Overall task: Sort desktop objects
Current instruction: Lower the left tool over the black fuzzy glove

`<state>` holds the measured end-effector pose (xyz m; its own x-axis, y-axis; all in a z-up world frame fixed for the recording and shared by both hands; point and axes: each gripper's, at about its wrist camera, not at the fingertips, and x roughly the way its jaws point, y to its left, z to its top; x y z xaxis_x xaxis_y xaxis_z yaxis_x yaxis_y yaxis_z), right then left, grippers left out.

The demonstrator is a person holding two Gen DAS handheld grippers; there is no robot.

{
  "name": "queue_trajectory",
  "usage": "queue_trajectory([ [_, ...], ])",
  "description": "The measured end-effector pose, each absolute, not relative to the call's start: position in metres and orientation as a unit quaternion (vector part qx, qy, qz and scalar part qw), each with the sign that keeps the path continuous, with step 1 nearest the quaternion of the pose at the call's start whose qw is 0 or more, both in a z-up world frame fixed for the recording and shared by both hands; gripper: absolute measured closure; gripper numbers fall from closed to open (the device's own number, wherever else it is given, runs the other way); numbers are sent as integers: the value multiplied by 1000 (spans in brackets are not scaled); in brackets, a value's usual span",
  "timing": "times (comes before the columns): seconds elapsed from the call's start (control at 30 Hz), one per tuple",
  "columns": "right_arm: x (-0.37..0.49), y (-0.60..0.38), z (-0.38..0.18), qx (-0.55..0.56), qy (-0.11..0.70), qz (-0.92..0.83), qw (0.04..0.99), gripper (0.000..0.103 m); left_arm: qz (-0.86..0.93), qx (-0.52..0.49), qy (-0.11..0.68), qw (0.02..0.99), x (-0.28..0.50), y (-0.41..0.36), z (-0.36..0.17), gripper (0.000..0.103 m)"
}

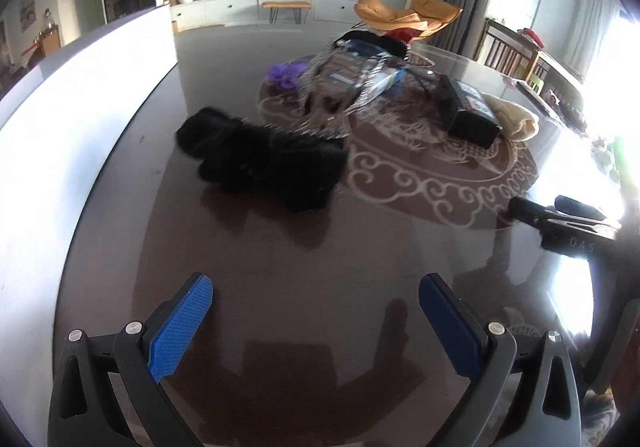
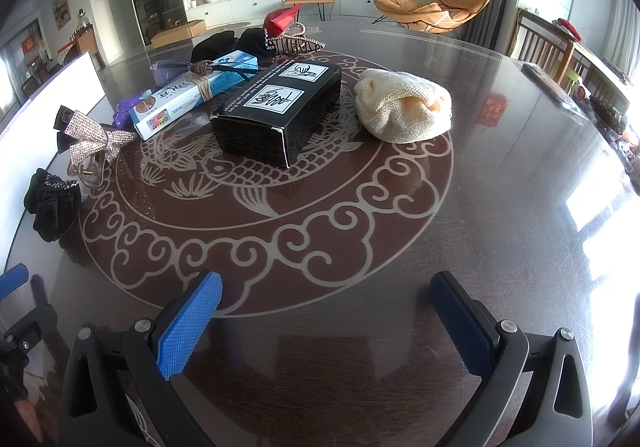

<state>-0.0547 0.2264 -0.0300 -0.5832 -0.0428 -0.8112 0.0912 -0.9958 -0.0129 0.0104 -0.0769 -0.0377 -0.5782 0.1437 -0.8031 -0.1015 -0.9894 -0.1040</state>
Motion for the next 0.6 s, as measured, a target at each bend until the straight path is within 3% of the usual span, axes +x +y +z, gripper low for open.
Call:
queue_trajectory([
  [0.2, -55, 226, -30, 455, 27, -889, 38, 0, 885, -460, -50, 38, 5, -98, -30, 0],
  [0.43, -55, 226, -30, 455, 27, -889, 38, 0, 883, -442, -156, -41, -43, -117, 0, 0],
  [0.6, -55, 226, -30, 455, 27, -889, 38, 0, 861, -483, -132, -91, -76, -111, -26, 0],
])
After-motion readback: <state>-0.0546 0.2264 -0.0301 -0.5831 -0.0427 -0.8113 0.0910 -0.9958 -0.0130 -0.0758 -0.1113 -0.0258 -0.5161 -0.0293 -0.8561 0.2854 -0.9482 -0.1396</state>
